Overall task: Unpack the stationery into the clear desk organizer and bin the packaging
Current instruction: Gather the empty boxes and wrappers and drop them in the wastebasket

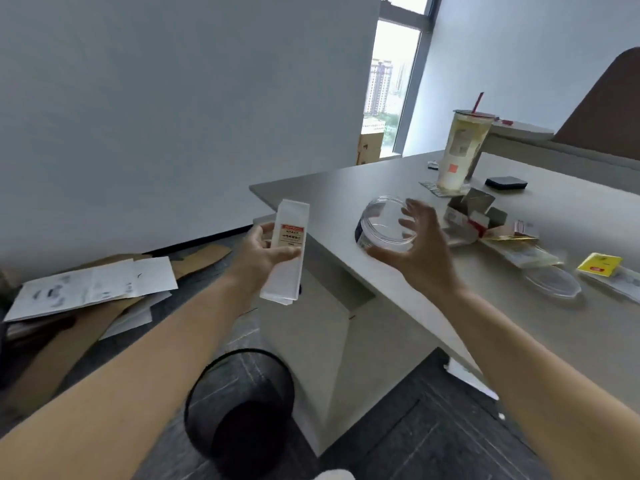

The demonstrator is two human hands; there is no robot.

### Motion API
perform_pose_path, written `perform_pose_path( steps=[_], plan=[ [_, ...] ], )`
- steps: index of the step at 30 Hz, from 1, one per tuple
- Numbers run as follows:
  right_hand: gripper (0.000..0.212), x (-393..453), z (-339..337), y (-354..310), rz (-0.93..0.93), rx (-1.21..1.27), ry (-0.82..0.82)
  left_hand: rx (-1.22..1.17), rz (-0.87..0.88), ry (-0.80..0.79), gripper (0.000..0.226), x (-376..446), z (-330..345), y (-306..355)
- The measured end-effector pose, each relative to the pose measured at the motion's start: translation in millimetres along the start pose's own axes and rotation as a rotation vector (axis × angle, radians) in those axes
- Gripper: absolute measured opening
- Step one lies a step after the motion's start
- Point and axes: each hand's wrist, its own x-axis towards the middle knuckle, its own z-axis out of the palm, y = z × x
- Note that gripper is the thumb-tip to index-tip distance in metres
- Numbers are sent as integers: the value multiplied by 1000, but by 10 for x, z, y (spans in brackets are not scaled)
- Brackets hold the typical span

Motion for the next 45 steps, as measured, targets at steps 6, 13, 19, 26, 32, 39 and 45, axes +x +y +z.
perform_pose_path(
  steps=[6,13,19,26,32,39,45],
  plan=[
    [89,-258,785,-460,-92,-35,-182,155,-10,161,53,-284,-961,-229],
    [93,-390,1760,-45,28,-58,-437,266,-189,250,52,-63,-1528,-950],
    [91,-454,2506,764,161,-153,-597,378,-419,236,50,359,-1555,-1866],
    [94,-627,3146,1541,297,-230,-798,596,-643,101,46,704,-1411,-2842],
    [92,-683,3458,1805,255,-350,-949,845,-649,-64,60,897,-1419,-3139],
    [62,-587,3312,1594,163,-479,-995,1177,-505,-283,45,787,-1539,-2876],
    [53,-428,2803,964,58,-559,-907,1338,-361,-347,45,532,-1607,-2107]
  ],
)
